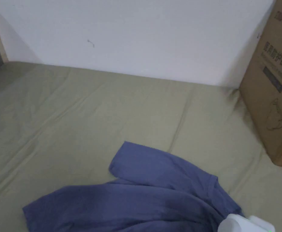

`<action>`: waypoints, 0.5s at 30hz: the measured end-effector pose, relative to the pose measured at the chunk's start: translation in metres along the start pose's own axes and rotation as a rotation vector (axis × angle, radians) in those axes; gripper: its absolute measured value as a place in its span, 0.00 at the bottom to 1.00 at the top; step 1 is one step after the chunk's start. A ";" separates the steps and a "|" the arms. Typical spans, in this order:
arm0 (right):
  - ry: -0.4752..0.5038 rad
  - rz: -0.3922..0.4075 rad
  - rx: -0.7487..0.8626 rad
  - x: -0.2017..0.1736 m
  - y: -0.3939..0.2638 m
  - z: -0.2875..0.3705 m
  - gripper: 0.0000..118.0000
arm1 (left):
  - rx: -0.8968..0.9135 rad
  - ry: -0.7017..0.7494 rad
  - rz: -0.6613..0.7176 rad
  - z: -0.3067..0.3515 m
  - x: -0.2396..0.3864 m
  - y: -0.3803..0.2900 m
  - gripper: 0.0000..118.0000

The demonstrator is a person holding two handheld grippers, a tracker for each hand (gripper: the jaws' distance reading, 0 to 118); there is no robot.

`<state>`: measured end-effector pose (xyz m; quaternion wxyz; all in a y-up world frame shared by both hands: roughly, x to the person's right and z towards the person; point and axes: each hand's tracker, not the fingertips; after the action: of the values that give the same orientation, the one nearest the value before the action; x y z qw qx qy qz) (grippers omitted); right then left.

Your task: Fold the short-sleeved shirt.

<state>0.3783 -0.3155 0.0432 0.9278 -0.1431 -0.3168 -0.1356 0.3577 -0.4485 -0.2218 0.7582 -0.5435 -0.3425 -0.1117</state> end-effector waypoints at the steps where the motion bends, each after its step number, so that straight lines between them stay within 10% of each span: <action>1: -0.003 -0.007 -0.004 0.002 0.000 -0.001 0.00 | -0.012 0.015 -0.005 -0.007 0.001 -0.002 0.04; 4: -0.004 -0.023 -0.006 0.006 0.001 0.001 0.00 | 0.011 0.021 0.009 -0.010 -0.003 -0.005 0.16; 6: -0.002 -0.023 0.001 0.006 0.001 0.003 0.00 | 0.026 -0.044 0.050 0.000 -0.010 0.000 0.91; 7: 0.001 -0.023 0.004 0.005 0.002 0.005 0.00 | 0.000 -0.082 0.067 0.010 -0.015 0.003 1.00; 15: 0.115 -0.046 0.044 -0.021 0.001 0.040 0.00 | 0.428 -0.136 0.171 0.183 -0.086 -0.013 0.94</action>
<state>0.3404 -0.2968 0.0602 0.9440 -0.1074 -0.2690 -0.1581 0.2142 -0.3056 -0.2356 0.8381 -0.4036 -0.3611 0.0650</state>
